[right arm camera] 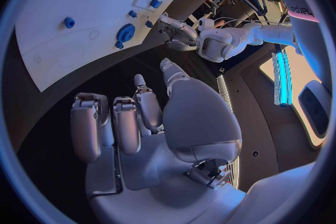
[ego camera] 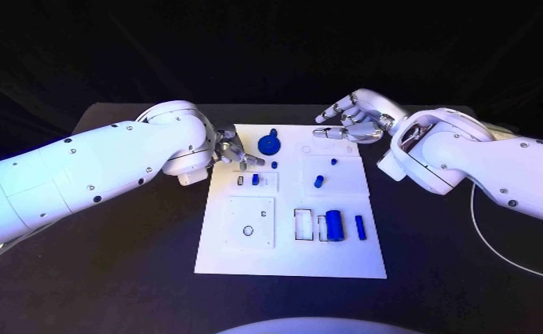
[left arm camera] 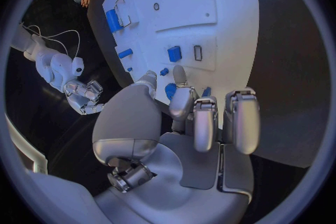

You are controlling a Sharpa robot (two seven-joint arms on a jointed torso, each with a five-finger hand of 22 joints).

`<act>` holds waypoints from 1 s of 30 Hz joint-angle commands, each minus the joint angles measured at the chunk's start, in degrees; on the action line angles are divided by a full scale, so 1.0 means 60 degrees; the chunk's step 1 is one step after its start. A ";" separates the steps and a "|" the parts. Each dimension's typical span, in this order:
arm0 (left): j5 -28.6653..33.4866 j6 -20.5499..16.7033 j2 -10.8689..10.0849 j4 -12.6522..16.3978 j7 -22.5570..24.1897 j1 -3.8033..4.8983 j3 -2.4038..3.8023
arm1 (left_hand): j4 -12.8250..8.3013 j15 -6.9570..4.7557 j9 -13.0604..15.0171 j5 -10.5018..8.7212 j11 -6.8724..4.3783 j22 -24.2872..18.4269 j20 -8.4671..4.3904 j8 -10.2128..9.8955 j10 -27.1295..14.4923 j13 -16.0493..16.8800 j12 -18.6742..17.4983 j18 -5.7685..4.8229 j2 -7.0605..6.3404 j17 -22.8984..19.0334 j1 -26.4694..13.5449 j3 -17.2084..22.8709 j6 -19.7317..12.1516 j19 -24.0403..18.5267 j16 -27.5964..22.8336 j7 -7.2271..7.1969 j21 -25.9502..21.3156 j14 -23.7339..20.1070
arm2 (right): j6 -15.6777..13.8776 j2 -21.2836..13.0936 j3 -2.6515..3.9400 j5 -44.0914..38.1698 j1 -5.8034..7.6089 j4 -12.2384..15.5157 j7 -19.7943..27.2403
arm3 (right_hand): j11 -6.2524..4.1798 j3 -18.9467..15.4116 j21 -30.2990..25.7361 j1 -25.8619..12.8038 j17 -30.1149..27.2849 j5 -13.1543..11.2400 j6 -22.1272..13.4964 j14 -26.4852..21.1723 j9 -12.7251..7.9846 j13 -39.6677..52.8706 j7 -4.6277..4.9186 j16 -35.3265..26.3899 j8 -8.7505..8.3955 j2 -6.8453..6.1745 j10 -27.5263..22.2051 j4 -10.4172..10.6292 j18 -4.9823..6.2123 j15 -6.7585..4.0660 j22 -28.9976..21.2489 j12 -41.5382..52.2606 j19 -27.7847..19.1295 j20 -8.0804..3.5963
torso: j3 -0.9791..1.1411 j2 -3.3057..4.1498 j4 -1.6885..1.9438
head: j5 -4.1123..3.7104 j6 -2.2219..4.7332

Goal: Assemble the parts on the task board

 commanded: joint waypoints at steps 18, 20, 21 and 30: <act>0.0527 0.1826 0.0915 -0.2664 -0.0446 0.0917 0.0060 | -0.0029 0.0333 -0.1126 0.0289 0.0444 0.0891 0.0315 -0.1122 -0.0795 -0.1111 -0.1011 0.0064 0.0451 0.2513 0.1604 -0.0446 -0.0634 0.0081 0.0029 0.0500 -0.0439 0.1022 | 0.0058 0.0149 -0.0011 -0.0002 -0.0011 -0.0131 0.0076 | -0.0029 -0.0164 -0.0047 0.0053 0.1520 0.0132 0.0044 0.0782 0.0013 0.0731 -0.0036 -0.0045 -0.0005 0.0068 -0.0018 0.0026 -0.0047 -0.0014 0.0352 -0.0011 -0.0053 0.0008 | -0.0006 0.0027 -0.0001 | 0.0096 0.0102; 0.0492 0.1948 0.1046 -0.2886 -0.0413 0.0921 0.0016 | -0.0001 0.0318 -0.1137 0.0269 0.0428 0.0903 0.0306 -0.1086 -0.0784 -0.1107 -0.0993 0.0062 0.0437 0.2513 0.1560 -0.0541 -0.0578 0.0089 0.0029 0.0481 -0.0433 0.1022 | 0.0062 0.0158 -0.0011 -0.0002 -0.0012 -0.0136 0.0076 | -0.0029 -0.0170 -0.0048 0.0064 0.1522 0.0143 0.0045 0.0782 0.0013 0.0732 -0.0036 -0.0044 -0.0005 0.0076 -0.0017 0.0027 -0.0047 -0.0015 0.0350 -0.0008 -0.0053 0.0008 | -0.0004 0.0026 0.0001 | 0.0099 0.0090; 0.0466 0.1992 0.1111 -0.2995 -0.0389 0.0922 -0.0009 | 0.0011 0.0313 -0.1143 0.0258 0.0423 0.0903 0.0301 -0.1075 -0.0781 -0.1108 -0.0988 0.0062 0.0428 0.2513 0.1522 -0.0597 -0.0565 0.0090 0.0029 0.0474 -0.0435 0.1022 | 0.0064 0.0162 -0.0011 -0.0002 -0.0012 -0.0139 0.0077 | -0.0028 -0.0174 -0.0047 0.0071 0.1525 0.0152 0.0045 0.0783 0.0013 0.0734 -0.0037 -0.0043 -0.0005 0.0082 -0.0015 0.0028 -0.0048 -0.0015 0.0353 -0.0004 -0.0052 0.0008 | -0.0004 0.0020 0.0002 | 0.0100 0.0085; 0.0165 0.2089 0.1651 -0.3835 -0.0058 0.0852 -0.0175 | 0.0033 0.0274 -0.1180 0.0062 0.0377 0.0966 0.0263 -0.0974 -0.0722 -0.1060 -0.0892 0.0048 0.0516 0.2513 0.1240 -0.1064 -0.0478 0.0128 0.0029 0.0420 -0.0402 0.1022 | 0.0077 0.0197 -0.0011 -0.0001 -0.0017 -0.0153 0.0086 | -0.0030 -0.0205 -0.0048 0.0122 0.1525 0.0215 0.0045 0.0783 0.0013 0.0728 -0.0037 -0.0044 -0.0005 0.0110 -0.0020 0.0027 -0.0047 -0.0016 0.0352 -0.0009 -0.0052 0.0007 | 0.0002 0.0030 -0.0017 | 0.0067 0.0057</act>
